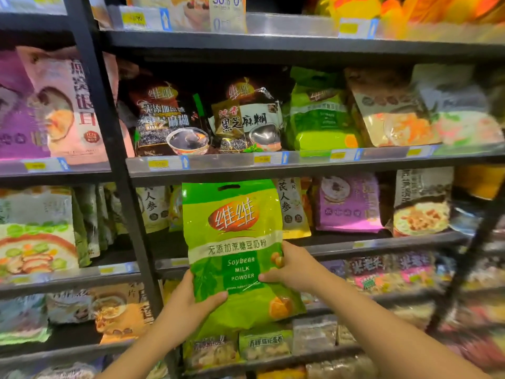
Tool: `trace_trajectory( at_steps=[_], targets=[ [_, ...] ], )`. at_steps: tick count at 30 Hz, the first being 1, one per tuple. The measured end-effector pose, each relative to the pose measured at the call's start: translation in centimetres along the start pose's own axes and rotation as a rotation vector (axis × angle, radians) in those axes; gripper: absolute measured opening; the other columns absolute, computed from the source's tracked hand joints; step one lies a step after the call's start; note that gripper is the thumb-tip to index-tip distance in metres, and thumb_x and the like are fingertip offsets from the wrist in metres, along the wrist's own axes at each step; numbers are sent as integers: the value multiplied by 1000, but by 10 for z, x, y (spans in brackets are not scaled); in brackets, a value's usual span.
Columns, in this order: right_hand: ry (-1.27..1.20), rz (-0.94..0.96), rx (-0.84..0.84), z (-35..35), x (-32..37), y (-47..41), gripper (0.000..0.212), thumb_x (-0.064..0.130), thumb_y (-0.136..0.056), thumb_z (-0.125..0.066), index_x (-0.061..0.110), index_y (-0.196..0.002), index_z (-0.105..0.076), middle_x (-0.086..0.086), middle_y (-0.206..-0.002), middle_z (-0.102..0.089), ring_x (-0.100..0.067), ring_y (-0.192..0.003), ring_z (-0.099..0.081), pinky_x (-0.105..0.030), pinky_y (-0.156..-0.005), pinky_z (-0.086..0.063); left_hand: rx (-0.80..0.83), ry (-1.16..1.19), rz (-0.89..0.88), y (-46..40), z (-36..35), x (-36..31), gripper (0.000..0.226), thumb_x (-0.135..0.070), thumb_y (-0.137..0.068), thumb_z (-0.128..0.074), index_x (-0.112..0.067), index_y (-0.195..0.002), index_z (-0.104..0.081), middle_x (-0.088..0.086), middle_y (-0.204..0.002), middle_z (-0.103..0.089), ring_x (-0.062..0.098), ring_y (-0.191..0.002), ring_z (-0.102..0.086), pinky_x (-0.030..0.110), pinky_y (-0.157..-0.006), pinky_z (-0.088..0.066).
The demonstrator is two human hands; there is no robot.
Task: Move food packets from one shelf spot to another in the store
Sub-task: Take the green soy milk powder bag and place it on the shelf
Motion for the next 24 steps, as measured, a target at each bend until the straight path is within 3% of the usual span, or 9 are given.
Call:
trace_trajectory(
  at_steps=[3,6,9,12,19,24],
  targets=[
    [52,-4,4,13,4,26,55,48,-69,-93,48,-108,-54,22,-105,-62,4,-89,-63,-10,-63,-48,2,-3,-10,19,-11,-4,68,-41,-83,-82,-34,-138,-43,-18,-126,-65,0,-114,-63,18,-90,-52],
    [68,-1,-19,28,6,45,57,51,-68,-93,42,-111,-56,16,-106,-64,-2,-90,-66,-15,-67,-53,-30,4,-37,32,-18,-14,67,-45,-81,-82,-41,-136,-43,-19,-127,-65,2,-118,-61,34,-101,-51],
    [84,24,-50,48,10,54,55,51,-69,-92,39,-110,-58,11,-105,-65,-4,-87,-64,-22,-75,-57,-32,37,-64,30,-26,-30,58,-48,-80,-83,-48,-124,-46,-25,-121,-68,-7,-110,-64,22,-90,-51],
    [75,57,-99,69,10,54,61,48,-71,-92,32,-121,-61,8,-98,-63,-3,-78,-58,-29,-83,-57,-48,50,-111,22,-35,-49,59,-55,-74,-81,-51,-123,-48,-31,-120,-68,-12,-111,-63,21,-93,-50],
    [141,150,-183,127,-1,44,59,55,-74,-88,30,-116,-55,14,-94,-62,0,-75,-58,-16,-62,-44,-105,44,-168,-6,-65,-92,64,-59,-70,-79,-51,-125,-48,-29,-123,-68,-8,-113,-64,25,-96,-52],
    [165,205,-218,176,-15,29,59,57,-75,-87,30,-115,-53,16,-90,-58,2,-74,-54,-14,-58,-39,-159,-45,-214,-35,-89,-131,55,-54,-77,-81,-58,-118,-44,-50,-116,-58,-23,-109,-57,5,-83,-44]
  ],
)
Point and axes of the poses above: each hand's wrist, its own y-axis away from the middle knuckle, its own z-axis out of the back of the hand, x = y × z, the point moved 5 cm from there along -y, towards the middle knuckle
